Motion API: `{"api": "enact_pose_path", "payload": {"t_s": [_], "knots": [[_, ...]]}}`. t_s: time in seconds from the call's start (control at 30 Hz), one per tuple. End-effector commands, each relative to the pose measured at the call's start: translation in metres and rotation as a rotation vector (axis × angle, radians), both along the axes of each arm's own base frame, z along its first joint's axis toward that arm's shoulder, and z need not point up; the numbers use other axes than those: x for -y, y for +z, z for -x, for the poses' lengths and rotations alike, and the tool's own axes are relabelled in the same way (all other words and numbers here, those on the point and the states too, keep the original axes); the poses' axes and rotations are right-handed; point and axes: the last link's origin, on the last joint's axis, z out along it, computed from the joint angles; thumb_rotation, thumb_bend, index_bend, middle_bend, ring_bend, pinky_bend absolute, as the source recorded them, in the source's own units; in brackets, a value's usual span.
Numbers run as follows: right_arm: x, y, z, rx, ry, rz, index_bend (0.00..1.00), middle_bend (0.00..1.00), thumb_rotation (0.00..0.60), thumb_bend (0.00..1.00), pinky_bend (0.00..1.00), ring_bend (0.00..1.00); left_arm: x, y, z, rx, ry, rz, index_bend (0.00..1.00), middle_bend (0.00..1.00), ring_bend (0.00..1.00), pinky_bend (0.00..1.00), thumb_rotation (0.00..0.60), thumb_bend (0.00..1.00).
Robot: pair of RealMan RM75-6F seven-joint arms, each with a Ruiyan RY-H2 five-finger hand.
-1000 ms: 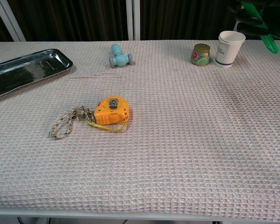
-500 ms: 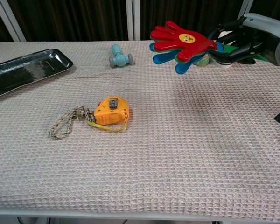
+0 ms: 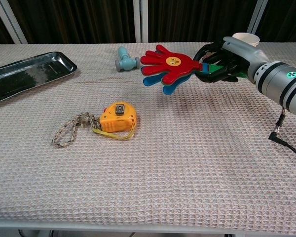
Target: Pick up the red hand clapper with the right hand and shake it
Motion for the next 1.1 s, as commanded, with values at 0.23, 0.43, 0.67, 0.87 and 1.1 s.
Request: {"api": "enact_pose_path", "payload": {"t_s": [0.23, 0.43, 0.67, 0.87, 1.1], "knots": [[-0.001, -0.001, -0.005, 0.012, 0.051, 0.035, 0.00, 0.00, 0.600, 0.00, 0.00, 0.00, 0.002, 0.001, 0.004, 0.004, 0.007, -0.006, 0.06, 0.10, 0.00, 0.04, 0.600, 0.06], [-0.007, 0.016, -0.003, 0.016, 0.077, 0.059, 0.00, 0.00, 0.600, 0.00, 0.00, 0.00, 0.001, 0.001, 0.003, 0.006, 0.004, -0.009, 0.06, 0.10, 0.00, 0.04, 0.600, 0.06], [-0.045, 0.071, 0.015, -0.053, 0.182, 0.178, 0.00, 0.00, 0.600, 0.00, 0.00, 0.00, 0.002, 0.002, 0.002, 0.003, 0.004, -0.013, 0.06, 0.10, 0.00, 0.04, 0.600, 0.06], [-0.110, 0.134, 0.076, -0.458, 0.238, 0.405, 0.00, 0.00, 0.600, 0.00, 0.00, 0.00, 0.003, 0.005, -0.002, -0.010, -0.005, -0.022, 0.06, 0.10, 0.00, 0.04, 0.600, 0.06], [-0.160, 0.161, 0.139, -0.691, 0.055, 0.444, 0.00, 0.00, 0.600, 0.02, 0.00, 0.00, 0.003, 0.008, -0.007, -0.017, -0.020, -0.038, 0.06, 0.10, 0.00, 0.04, 0.600, 0.06]]}}
